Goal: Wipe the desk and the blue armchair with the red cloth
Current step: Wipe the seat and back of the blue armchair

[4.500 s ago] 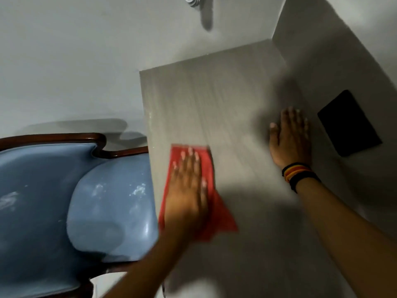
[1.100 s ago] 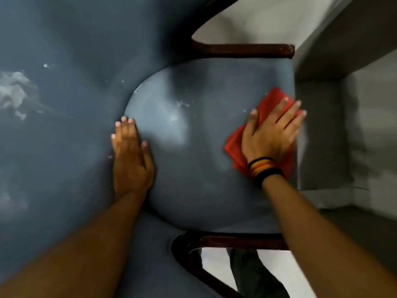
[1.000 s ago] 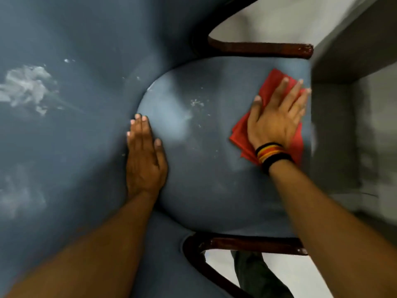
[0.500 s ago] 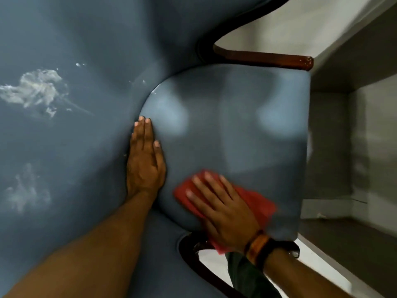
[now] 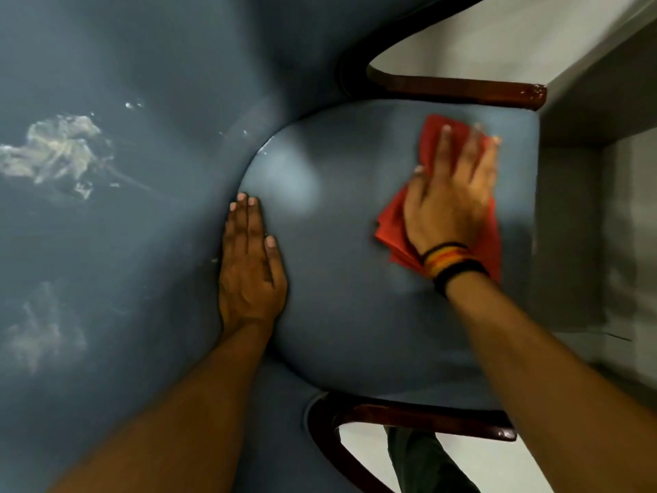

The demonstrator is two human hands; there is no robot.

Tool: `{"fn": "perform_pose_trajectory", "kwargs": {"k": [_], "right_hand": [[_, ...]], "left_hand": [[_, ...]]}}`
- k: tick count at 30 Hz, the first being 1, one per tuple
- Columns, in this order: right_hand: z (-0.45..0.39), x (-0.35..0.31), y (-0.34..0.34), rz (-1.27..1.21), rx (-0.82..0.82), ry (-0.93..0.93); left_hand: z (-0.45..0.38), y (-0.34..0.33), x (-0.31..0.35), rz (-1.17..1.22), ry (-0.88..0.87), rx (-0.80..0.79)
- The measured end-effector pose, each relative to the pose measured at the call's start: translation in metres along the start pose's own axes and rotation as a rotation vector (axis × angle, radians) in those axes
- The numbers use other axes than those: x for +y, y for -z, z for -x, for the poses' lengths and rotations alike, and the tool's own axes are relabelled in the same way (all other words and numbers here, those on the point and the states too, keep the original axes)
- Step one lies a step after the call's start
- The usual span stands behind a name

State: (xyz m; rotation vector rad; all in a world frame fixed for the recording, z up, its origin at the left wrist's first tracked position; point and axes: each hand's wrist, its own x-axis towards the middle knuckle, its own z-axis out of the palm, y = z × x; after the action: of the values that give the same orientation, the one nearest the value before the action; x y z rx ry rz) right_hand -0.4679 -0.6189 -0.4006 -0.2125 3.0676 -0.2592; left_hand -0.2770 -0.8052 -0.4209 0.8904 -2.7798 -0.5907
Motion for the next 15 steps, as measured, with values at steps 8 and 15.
{"fn": "perform_pose_trajectory", "kwargs": {"k": [8, 15], "right_hand": [[0.014, -0.118, -0.005, -0.114, -0.240, 0.609], [-0.013, -0.011, 0.012, -0.247, -0.099, 0.213]], "left_hand": [[-0.003, 0.016, 0.008, 0.102, 0.035, -0.089], [-0.064, 0.020, 0.089, 0.094, -0.300, -0.076]]}}
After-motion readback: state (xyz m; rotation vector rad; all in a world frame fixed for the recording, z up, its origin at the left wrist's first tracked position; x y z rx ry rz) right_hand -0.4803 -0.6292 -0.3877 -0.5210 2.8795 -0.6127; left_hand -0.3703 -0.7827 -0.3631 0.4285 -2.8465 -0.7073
